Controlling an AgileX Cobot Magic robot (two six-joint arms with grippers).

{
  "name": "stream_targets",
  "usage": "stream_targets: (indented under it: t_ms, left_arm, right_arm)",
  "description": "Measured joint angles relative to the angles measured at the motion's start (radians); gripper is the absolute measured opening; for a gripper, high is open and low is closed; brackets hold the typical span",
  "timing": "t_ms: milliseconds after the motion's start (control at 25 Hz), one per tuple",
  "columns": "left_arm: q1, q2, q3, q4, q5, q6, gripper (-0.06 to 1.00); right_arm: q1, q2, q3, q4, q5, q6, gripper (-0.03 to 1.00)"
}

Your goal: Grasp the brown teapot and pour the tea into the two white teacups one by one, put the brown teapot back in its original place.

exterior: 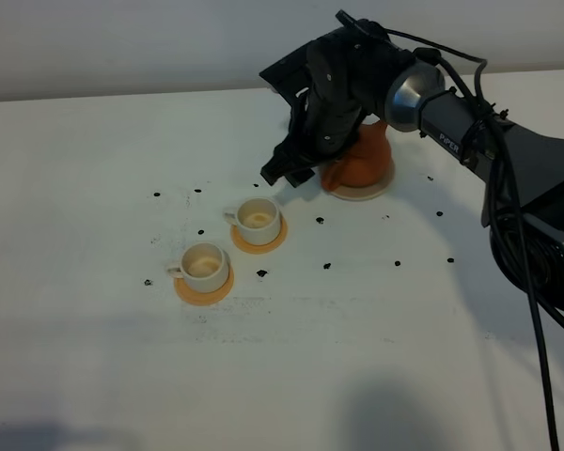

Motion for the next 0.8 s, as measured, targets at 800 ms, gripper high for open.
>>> stream_targets:
  t_ms: [800]
  left_arm:
    - [0.000, 0.000, 0.000, 0.000, 0.000, -0.001, 0.22]
  right_arm:
    - [-0.006, -0.020, 0.003, 0.011, 0.036, -0.022, 0.52]
